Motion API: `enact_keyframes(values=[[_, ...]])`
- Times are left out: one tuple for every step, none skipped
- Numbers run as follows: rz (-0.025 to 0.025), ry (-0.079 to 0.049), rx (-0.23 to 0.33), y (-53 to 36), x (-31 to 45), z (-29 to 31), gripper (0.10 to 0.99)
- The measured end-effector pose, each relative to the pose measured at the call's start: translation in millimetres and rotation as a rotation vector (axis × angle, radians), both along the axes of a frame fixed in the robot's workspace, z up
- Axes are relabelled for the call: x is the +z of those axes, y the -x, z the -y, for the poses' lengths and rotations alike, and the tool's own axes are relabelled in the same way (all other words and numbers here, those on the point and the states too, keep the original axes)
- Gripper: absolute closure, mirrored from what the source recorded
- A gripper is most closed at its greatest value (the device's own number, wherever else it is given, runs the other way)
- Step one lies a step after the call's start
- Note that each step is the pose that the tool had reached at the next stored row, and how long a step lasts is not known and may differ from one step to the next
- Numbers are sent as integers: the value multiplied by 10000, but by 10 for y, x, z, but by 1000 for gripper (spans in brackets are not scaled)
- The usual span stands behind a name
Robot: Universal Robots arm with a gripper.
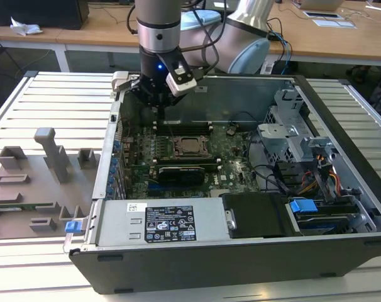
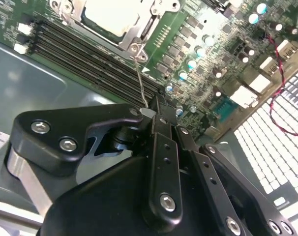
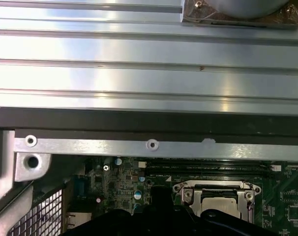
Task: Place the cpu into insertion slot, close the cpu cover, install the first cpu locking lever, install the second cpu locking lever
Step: 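Install the first cpu locking lever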
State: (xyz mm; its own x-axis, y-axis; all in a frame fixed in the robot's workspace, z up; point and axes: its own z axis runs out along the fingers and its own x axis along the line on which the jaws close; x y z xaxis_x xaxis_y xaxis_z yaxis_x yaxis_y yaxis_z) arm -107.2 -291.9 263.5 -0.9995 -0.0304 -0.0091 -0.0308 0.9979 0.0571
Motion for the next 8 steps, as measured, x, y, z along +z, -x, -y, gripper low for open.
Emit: enact_keyframes(values=[[0,1,1,-16,0,0,976],[0,2,1,-33,0,0,976],[0,3,1,-47,-1,0,976],[0,4,2,-61,-1,0,976],[1,5,1,-74,-1,0,976],[0,6,1,-87,-1,0,976],[0,7,0,-99,-2,0,976],[0,9,0,-120,-2,0,976]])
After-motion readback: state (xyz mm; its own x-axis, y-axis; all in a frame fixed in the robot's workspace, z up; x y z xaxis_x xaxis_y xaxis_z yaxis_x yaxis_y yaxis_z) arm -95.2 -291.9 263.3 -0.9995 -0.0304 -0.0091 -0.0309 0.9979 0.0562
